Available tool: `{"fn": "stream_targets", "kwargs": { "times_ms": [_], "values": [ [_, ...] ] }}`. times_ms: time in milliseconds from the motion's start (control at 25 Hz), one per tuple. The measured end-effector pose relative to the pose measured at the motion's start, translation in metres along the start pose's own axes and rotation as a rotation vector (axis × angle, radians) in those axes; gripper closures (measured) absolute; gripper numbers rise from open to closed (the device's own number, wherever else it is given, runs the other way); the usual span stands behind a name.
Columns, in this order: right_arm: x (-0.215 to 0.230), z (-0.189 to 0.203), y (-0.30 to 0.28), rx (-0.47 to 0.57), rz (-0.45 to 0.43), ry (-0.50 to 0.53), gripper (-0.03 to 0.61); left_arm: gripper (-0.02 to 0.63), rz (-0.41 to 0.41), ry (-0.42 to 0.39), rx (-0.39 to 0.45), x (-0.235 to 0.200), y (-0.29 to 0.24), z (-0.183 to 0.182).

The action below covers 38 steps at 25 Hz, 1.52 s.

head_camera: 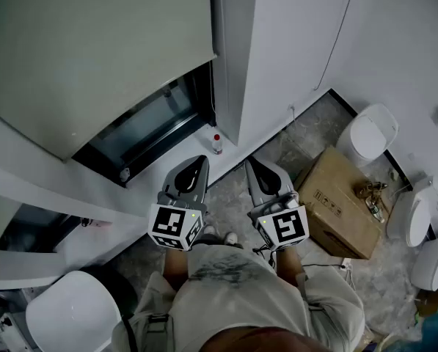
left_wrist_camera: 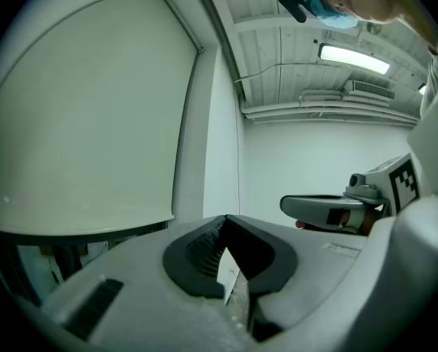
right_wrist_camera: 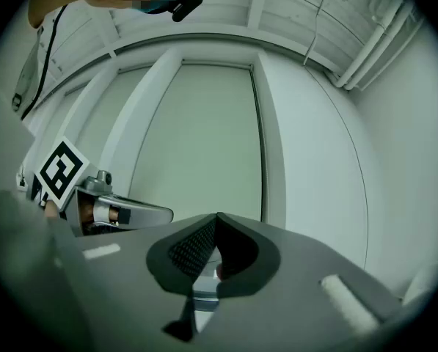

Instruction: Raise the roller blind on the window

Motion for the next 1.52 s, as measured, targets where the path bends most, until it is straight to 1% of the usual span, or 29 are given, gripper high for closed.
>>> {"fn": "stream_targets", "kwargs": {
  "times_ms": [160, 280, 600, 680, 960, 1120, 1240, 1360, 1440, 1520],
  "values": [
    [0.016, 0.009, 0.001, 0.0, 0.017, 0.002, 0.571, 0.607, -0.002, 0.002, -0.005, 0.004, -0.006, 0.002],
    [0.022, 0.011, 0.0, -0.025, 0.024, -0.019, 0.571, 0.607, -0.004, -0.001, -0.005, 0.004, -0.01, 0.002],
    [0.037, 0.017, -0.011, -0.007, 0.027, -0.038, 0.568, 0.607, -0.006, -0.01, -0.004, 0.002, -0.027, 0.0],
    [0.039, 0.02, -0.018, -0.006, 0.016, -0.029, 0.568, 0.607, -0.008, -0.006, -0.007, -0.003, -0.031, 0.001],
    [0.052, 0.027, -0.058, -0.047, 0.036, 0.004, 0.568, 0.607, -0.001, 0.016, -0.013, -0.035, -0.061, 0.004],
    [0.06, 0.029, -0.093, -0.002, 0.049, 0.019, 0.568, 0.607, 0.019, 0.006, -0.007, -0.061, -0.084, 0.003],
    [0.066, 0.031, -0.111, -0.042, 0.067, 0.023, 0.568, 0.607, 0.031, 0.008, -0.004, -0.078, -0.098, 0.001],
    [0.071, 0.028, -0.129, -0.025, 0.073, 0.026, 0.568, 0.607, 0.044, 0.013, -0.002, -0.092, -0.11, -0.003],
    [0.073, 0.032, -0.141, -0.062, 0.088, 0.03, 0.568, 0.607, 0.052, 0.022, 0.001, -0.103, -0.118, -0.004],
    [0.073, 0.035, -0.154, -0.075, 0.102, 0.03, 0.568, 0.607, 0.06, 0.03, 0.002, -0.117, -0.124, -0.002]
  ]
}}
Point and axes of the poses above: the fingertips, and each gripper's own axes: y backward along the fingers, x to its right, z out of its underside, the point moved 5 cm from there along y, backward along the fingers
